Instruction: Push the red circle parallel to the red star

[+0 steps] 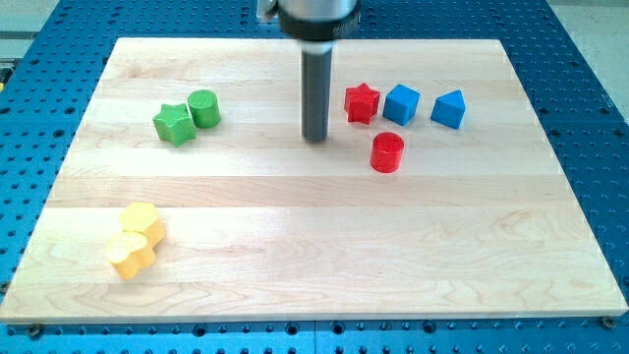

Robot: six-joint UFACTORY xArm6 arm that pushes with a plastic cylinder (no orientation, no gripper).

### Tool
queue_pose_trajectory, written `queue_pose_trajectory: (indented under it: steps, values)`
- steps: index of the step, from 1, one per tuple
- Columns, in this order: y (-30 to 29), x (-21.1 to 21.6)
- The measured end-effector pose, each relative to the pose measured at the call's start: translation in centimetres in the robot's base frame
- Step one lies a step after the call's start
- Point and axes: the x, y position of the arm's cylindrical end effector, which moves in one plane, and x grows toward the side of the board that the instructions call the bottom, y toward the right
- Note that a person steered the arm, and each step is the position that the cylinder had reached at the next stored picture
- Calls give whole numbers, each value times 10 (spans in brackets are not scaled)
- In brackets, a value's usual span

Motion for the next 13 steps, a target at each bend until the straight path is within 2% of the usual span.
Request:
queue_pose_trajectory:
  steps: [1, 2, 3, 5, 6, 7, 8, 9, 10, 12, 13]
  values:
    - [33, 74]
    - [117, 85]
    - [157, 45]
    - [106, 28]
    - [146, 20]
    - [89, 1]
    - [12, 0]
    - [-4, 42]
    - [-40, 26]
    - [-6, -45]
    - [-2, -45]
